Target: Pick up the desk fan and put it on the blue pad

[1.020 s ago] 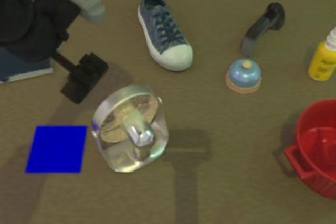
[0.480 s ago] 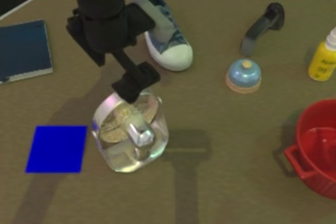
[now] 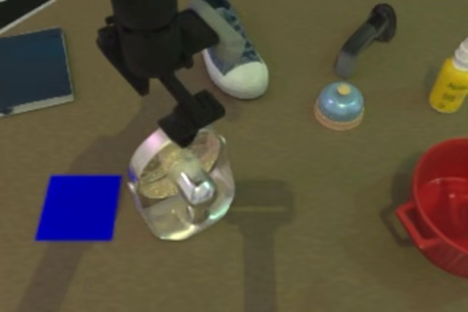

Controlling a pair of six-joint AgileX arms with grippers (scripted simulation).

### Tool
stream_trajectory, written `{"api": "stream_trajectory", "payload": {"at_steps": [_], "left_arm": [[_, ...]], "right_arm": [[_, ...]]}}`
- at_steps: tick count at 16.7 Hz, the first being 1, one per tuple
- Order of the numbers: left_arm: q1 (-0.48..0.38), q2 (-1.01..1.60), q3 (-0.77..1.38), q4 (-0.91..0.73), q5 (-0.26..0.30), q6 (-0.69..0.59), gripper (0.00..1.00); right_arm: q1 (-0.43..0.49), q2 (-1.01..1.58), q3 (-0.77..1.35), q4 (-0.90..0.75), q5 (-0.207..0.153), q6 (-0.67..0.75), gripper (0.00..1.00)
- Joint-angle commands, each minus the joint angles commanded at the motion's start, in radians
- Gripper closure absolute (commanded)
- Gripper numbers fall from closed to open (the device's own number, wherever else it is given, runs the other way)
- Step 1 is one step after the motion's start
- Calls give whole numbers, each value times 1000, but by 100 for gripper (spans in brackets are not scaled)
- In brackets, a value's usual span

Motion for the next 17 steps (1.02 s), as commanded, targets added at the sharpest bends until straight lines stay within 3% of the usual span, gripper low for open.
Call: {"api": "stream_trajectory", "payload": {"at_steps": [6,10,17], "left_arm": [[0,2,-168,169,0,0,0],[-1,3,-176,178,0,0,0],[-1,3,-176,178,0,0,53]], "right_arm": [[0,0,0,0,0,0,0],[0,0,0,0,0,0,0],[0,0,0,0,0,0,0]]}}
